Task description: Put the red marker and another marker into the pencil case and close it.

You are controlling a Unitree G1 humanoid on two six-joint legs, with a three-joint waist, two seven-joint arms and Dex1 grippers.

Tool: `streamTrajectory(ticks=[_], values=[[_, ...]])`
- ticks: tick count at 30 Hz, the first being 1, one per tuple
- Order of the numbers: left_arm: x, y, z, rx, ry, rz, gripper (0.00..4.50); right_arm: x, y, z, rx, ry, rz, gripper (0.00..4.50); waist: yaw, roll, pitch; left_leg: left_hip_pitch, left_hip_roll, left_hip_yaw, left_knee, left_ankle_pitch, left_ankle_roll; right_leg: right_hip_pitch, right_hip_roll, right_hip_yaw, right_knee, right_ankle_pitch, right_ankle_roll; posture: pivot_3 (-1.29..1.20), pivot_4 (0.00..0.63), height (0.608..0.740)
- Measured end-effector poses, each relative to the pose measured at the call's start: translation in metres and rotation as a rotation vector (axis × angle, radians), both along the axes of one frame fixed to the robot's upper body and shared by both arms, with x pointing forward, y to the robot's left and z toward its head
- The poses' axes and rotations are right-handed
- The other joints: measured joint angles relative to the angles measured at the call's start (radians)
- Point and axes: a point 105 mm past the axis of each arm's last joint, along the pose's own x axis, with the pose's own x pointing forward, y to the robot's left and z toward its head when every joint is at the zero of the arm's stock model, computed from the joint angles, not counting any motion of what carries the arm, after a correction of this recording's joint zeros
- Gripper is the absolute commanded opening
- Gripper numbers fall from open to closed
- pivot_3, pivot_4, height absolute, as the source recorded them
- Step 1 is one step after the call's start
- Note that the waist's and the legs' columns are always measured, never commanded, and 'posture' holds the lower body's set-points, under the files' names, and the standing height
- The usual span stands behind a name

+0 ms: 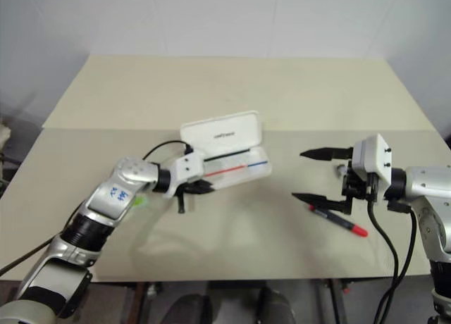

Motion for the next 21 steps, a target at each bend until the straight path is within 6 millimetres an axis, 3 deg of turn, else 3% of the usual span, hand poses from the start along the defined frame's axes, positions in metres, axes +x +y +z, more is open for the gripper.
streamTrajectory(ticks=[7,20,21], values=[[-0.032,-0.019,0.000,0.016,0.067,-0.173,0.03,0.001,0.001,0.002,0.001,-0.001,0.002,4.50,0.010,0.000,0.000,-0.001,0.000,0.000,0.000,-0.001,0.001,0.000,0.000,0.000,-0.001,0.000,0.000,0.00,0.150,0.740],[-0.043,-0.021,-0.007,0.075,0.103,-0.171,0.03,0.002,0.001,0.003,0.002,0.002,0.001,4.50,0.007,0.000,0.000,-0.001,0.000,0.000,0.000,0.000,0.001,0.000,0.000,0.000,-0.001,0.000,0.000,0.00,0.150,0.740],[-0.044,-0.021,-0.008,0.079,0.110,-0.165,0.28,0.002,0.001,0.003,0.003,0.003,0.000,4.50,0.006,0.000,0.000,-0.001,0.000,0.000,0.000,0.000,0.001,0.000,0.000,0.000,-0.001,0.000,0.000,0.00,0.150,0.740]])
